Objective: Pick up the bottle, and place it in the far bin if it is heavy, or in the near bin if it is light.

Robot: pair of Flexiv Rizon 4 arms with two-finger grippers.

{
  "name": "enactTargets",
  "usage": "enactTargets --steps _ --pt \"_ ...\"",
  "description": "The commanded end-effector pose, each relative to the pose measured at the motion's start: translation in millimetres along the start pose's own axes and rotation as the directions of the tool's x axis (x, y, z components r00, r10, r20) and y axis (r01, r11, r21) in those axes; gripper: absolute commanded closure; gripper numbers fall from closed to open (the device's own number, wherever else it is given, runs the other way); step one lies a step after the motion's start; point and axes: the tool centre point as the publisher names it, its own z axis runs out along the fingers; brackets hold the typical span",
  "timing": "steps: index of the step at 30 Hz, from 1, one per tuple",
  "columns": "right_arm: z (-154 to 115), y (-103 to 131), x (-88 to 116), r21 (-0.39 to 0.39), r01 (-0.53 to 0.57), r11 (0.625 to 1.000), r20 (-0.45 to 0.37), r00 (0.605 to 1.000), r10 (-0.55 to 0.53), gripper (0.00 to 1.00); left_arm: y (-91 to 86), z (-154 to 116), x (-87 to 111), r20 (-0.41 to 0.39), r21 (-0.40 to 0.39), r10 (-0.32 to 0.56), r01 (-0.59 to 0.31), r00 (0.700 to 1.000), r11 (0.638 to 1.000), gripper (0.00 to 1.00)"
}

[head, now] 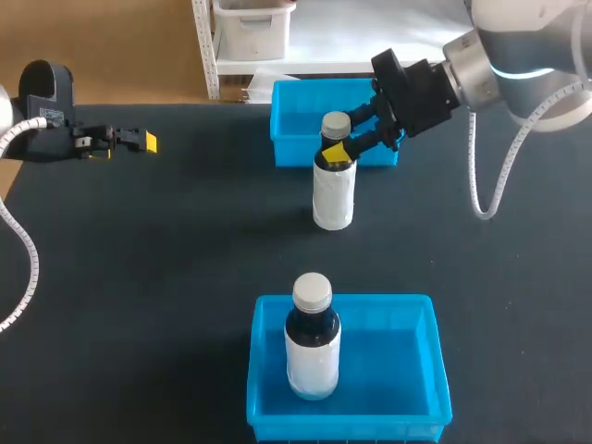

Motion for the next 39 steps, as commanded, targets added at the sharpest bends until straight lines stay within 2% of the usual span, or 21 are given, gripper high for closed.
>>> enactTargets --steps 1,9,16,24,29,39 --pt "-6 3 -4 0.007 0.008 1.0 0.003 1.0 -0.008 1.0 0.0 0 0.0 0.0 0.0 0.0 0.0 1.0 1.0 0.0" --pt "-31 11 -27 0.022 0.052 0.998 -0.003 0.999 -0.052 1.0 0.0 0 0.0 0.0 0.0 0.0 0.0 1.0 1.0 0.0" --pt "-60 34 -54 0.018 0.076 0.997 0.007 0.997 -0.076 1.0 0.0 0 0.0 0.0 0.0 0.0 0.0 1.0 1.0 0.0" --pt "-84 77 -76 0.004 0.112 0.994 0.005 0.994 -0.112 1.0 0.0 0 0.0 0.0 0.0 0.0 0.0 1.0 1.0 0.0" --pt "-91 113 -86 -0.016 0.138 0.99 -0.001 0.99 -0.138 1.0 0.0 0 0.0 0.0 0.0 0.0 0.0 1.0 1.0 0.0" --pt "-100 177 -86 -0.04 0.151 0.988 0.011 0.989 -0.151 1.0 0.0 0 0.0 0.0 0.0 0.0 0.0 1.0 1.0 0.0"
